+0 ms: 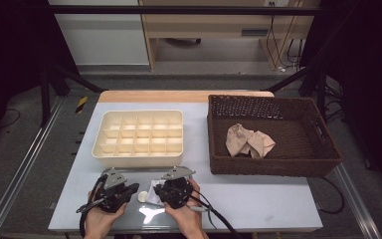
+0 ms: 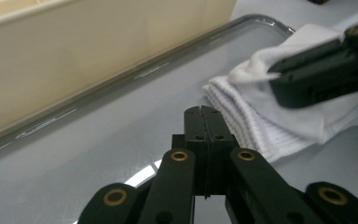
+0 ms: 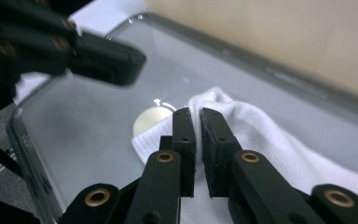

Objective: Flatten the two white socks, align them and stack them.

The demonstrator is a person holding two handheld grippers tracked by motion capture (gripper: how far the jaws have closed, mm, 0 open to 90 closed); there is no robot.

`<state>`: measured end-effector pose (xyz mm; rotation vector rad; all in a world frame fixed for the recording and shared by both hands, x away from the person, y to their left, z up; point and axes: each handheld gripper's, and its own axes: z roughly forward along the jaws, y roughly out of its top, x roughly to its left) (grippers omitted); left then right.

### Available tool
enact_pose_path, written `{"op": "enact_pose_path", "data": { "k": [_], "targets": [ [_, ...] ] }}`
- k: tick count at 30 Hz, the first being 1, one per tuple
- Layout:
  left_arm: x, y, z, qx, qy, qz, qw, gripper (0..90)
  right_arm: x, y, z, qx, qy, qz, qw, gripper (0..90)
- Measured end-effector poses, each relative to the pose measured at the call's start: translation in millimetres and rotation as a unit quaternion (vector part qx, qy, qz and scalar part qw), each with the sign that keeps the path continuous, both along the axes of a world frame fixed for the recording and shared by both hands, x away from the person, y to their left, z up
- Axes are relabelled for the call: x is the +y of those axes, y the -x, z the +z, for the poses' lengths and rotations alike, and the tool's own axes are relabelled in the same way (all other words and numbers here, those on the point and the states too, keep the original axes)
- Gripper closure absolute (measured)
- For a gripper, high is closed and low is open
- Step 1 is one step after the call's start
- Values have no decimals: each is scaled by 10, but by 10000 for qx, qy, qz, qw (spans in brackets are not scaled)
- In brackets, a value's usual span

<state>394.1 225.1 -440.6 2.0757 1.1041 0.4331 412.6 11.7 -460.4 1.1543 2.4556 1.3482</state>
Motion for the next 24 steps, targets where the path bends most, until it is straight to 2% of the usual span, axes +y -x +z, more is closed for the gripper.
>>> {"op": "enact_pose_path", "data": {
  "k": [4,7,9,11,14,16,18,22,24],
  "targets": [
    [33,-6,25,-23,92,48,9999,896,20,5,-48,116,-2,21,9999,772],
    [31,3,48,-62,141,34,9999,896,-29,14,30,145,-321,96,9993,699],
    [16,14,77,-114,202,9,9997,896,-100,19,119,62,-530,117,9985,686],
    [-3,25,102,-157,257,-15,9995,896,-192,13,220,-105,-570,84,9983,693],
    [-58,37,146,-212,294,-106,9993,896,-359,-13,348,-327,-459,-82,9984,728],
    [-109,39,177,-246,309,-164,9991,896,-491,-30,406,-371,-343,-186,9985,788],
    [-205,38,209,-274,241,-301,9989,896,-618,-33,439,-393,-243,-249,9986,841],
    [-443,16,220,-248,116,-572,9980,897,-799,0,399,-299,-125,-248,9992,891],
    [-591,-16,189,-209,-33,-731,9971,897,-844,26,334,-225,-91,-225,9995,893]
  ]
}}
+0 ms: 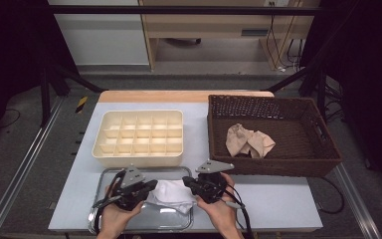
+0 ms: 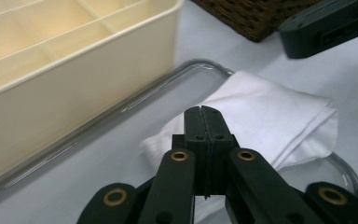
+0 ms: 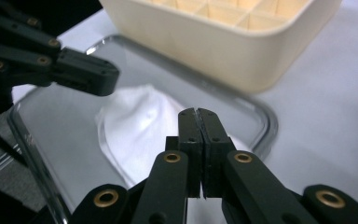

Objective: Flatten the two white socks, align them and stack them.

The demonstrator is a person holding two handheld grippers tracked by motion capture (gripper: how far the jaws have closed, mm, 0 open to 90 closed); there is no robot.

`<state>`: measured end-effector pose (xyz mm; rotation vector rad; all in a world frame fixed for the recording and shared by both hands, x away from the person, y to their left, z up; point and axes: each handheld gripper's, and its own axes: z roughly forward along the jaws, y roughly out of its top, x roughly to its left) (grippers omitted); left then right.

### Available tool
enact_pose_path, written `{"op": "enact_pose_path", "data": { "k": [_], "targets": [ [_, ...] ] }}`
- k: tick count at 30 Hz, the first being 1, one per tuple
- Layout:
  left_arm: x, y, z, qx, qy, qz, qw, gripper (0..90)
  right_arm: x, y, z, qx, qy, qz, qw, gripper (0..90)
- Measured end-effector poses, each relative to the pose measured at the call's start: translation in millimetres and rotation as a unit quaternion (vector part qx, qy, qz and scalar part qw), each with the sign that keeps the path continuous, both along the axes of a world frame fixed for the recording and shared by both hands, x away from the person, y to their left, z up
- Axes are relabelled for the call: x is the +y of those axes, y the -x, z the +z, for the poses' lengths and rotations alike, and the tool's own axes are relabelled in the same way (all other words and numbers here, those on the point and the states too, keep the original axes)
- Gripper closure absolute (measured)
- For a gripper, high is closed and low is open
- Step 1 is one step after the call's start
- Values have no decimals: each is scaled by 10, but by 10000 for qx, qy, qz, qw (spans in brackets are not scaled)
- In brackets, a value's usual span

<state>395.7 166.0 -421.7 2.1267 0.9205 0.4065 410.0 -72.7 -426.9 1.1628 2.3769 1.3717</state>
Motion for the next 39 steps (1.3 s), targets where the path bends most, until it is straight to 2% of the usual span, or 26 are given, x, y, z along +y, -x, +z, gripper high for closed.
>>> {"op": "enact_pose_path", "data": {
  "k": [4,9,12,14,17,18,21,23,25,27,29,31,34,36,38,39],
  "targets": [
    [-93,-63,-111,106,-282,-51,9995,896,0,47,-156,169,91,103,9998,884],
    [-1,-73,-299,369,-474,-24,9982,897,45,75,-358,338,282,211,9988,874],
    [-11,-37,-322,347,-540,-64,9979,897,63,83,-432,358,389,195,9984,881],
    [-41,-22,-335,294,-588,-71,9978,896,69,92,-478,297,373,202,9987,883],
    [-36,-26,-321,287,-512,-50,9983,895,58,97,-451,313,342,208,9987,843],
    [-21,-24,-305,282,-400,-24,9988,893,47,103,-431,276,303,221,9989,822],
    [26,-10,-238,137,-239,70,9996,830,-35,126,-338,137,186,136,9996,753],
    [79,-5,-189,51,-148,181,9997,783,-96,135,-307,80,119,20,9999,671],
    [127,-11,-176,34,-149,290,9995,717,-157,141,-312,57,139,-108,9998,629],
    [177,-16,-193,48,-148,380,9992,664,-190,157,-354,195,133,-170,9996,585],
    [206,-14,-227,88,-239,422,9988,610,-191,164,-401,250,193,-180,9993,547],
    [214,-15,-275,164,-266,460,9985,565,-178,162,-442,336,179,-186,9991,529],
    [210,-30,-330,287,-267,430,9983,557,-163,157,-503,452,188,-203,9986,533],
    [197,-43,-355,318,-286,371,9984,575,-159,172,-539,556,100,-231,9981,550],
    [182,-45,-377,382,-247,329,9984,612,-167,173,-562,585,-13,-203,9981,606],
    [177,-44,-378,393,-245,301,9985,637,-168,175,-563,672,-85,-195,9975,633]
  ]
}}
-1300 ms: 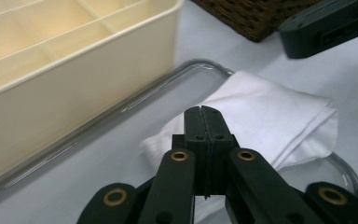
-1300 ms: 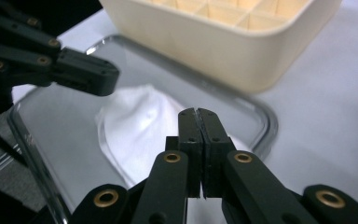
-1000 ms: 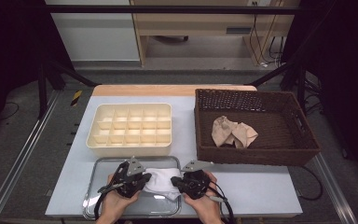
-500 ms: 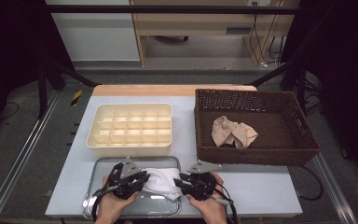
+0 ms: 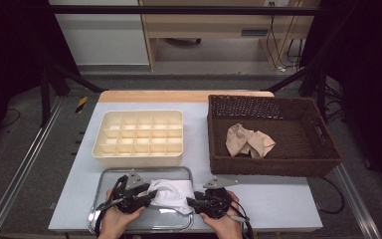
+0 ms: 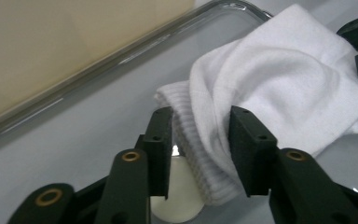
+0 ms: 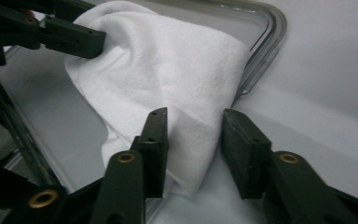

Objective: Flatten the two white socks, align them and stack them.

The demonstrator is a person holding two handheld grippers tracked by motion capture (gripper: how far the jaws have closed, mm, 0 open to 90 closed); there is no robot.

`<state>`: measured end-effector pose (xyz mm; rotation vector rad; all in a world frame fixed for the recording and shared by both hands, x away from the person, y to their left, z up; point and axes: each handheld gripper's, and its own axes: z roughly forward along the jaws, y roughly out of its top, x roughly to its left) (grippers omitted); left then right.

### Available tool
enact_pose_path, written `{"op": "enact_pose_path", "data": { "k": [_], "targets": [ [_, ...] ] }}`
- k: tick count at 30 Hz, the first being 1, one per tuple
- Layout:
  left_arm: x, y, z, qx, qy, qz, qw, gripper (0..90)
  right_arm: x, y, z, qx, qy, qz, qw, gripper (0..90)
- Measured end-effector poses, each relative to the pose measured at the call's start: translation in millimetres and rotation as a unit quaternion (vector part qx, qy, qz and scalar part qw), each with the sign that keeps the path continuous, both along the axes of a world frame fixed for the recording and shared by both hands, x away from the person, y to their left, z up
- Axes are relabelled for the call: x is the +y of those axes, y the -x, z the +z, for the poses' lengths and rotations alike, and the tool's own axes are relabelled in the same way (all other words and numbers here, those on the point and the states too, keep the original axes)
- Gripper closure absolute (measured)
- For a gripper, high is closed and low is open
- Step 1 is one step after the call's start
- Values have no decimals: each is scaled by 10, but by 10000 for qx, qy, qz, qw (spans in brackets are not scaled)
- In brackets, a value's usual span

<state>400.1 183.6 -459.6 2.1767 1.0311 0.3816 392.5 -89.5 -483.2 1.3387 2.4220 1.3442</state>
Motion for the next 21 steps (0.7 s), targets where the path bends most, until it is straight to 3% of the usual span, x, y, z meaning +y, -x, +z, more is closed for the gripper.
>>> {"op": "enact_pose_path", "data": {
  "k": [5,10,12,15,18,21],
  "targets": [
    [1,5,6,48,52,-38,10000,725,-2,-20,-5,196,-211,80,9996,790],
    [-16,53,22,36,102,-13,9999,763,-5,-79,48,188,-72,149,9997,843],
    [-36,86,27,51,182,-26,9998,764,-28,-147,88,24,-7,37,10000,845],
    [-76,99,22,-18,105,-28,9999,751,-47,-212,100,-52,2,-102,9999,834],
    [-72,89,25,-34,139,51,9999,718,-47,-219,91,-171,110,-114,9997,743],
    [-45,87,74,-133,226,101,9996,669,-100,-205,152,-343,9,-153,9993,666]
  ]
}}
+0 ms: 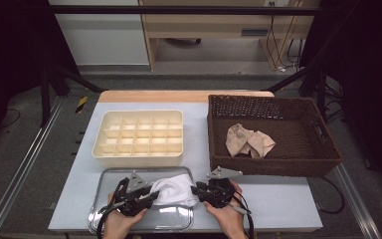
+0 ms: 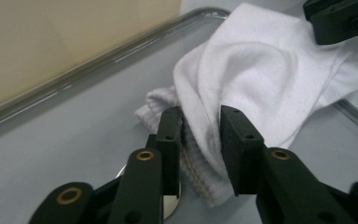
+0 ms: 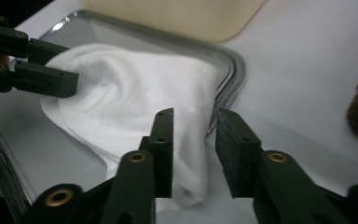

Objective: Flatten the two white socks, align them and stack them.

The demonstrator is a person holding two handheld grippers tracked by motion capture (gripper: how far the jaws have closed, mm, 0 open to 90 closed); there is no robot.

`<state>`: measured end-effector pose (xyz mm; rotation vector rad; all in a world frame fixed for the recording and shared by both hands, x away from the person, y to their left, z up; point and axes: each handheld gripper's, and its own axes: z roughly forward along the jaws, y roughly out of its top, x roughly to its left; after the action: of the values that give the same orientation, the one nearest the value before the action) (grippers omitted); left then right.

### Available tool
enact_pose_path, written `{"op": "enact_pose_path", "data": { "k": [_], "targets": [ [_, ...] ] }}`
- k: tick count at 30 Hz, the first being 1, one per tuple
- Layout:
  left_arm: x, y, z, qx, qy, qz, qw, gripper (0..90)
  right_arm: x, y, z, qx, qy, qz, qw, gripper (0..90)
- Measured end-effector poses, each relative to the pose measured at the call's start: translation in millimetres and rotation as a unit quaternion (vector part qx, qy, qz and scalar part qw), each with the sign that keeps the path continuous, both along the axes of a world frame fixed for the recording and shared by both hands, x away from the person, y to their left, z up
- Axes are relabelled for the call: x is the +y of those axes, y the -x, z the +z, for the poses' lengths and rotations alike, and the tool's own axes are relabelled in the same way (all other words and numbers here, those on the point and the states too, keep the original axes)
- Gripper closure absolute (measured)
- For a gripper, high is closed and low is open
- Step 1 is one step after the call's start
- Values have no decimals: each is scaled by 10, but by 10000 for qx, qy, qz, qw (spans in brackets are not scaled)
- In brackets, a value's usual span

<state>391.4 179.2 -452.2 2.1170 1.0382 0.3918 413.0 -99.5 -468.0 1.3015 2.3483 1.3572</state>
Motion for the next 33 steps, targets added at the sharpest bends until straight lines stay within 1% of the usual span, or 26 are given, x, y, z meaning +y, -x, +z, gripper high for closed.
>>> {"op": "enact_pose_path", "data": {
  "k": [2,4,5,8,9,10,11,12,13,14,16,18,21,22,24,25,26,28,30,31,33],
  "targets": [
    [3,2,69,-143,100,9,9998,652,-57,11,60,-109,-61,-49,9999,656],
    [-15,-6,130,-236,157,-40,9996,647,-112,24,104,-159,-21,-94,9998,643],
    [-42,-9,167,-316,194,-66,9993,652,-129,28,115,-196,0,-111,9997,636],
    [-137,-26,226,-381,241,-230,9987,694,-184,47,135,-319,137,-145,9993,598],
    [-137,-26,226,-381,241,-230,9987,718,-184,47,135,-319,137,-145,9993,598],
    [-178,-32,239,-379,260,-280,9986,736,-218,67,142,-320,113,-187,9992,590],
    [-264,-51,248,-414,233,-371,9982,759,-228,72,136,-336,84,-209,9992,586],
    [-299,-62,246,-410,219,-406,9981,779,-233,83,128,-298,53,-228,9993,593],
    [-358,-83,234,-396,174,-447,9981,790,-238,82,116,-300,30,-199,9993,599],
    [-405,-101,219,-401,123,-461,9981,807,-233,86,96,-226,-15,-200,9995,603],
    [-485,-138,182,-358,70,-488,9981,831,-217,84,66,-228,-7,-188,9996,597],
    [-573,-179,126,-317,-27,-525,9981,851,-193,74,43,-178,-23,-184,9997,586],
    [-635,-216,40,-235,-148,-567,9980,871,-148,50,-6,-60,-89,-217,9997,578],
    [-640,-221,16,-201,-188,-575,9980,875,-126,47,-25,-20,-108,-189,9998,575],
    [-646,-227,-59,-94,-334,-595,9976,885,-71,50,-67,51,-71,-135,9999,572],
    [-643,-226,-84,-68,-331,-593,9977,891,-46,48,-88,43,-15,-78,10000,572],
    [-637,-221,-101,-91,-290,-600,9977,894,-27,49,-100,47,1,-60,10000,572],
    [-633,-218,-95,-74,-318,-616,9976,894,5,46,-126,86,29,-56,9999,580],
    [-636,-216,-105,-79,-301,-608,9977,894,12,38,-147,103,11,-51,9999,609],
    [-636,-218,-104,-74,-308,-611,9976,894,14,40,-156,190,-46,-58,9998,630],
    [-635,-220,-105,-63,-271,-590,9979,894,21,38,-181,254,-91,-36,9996,668]
  ]
}}
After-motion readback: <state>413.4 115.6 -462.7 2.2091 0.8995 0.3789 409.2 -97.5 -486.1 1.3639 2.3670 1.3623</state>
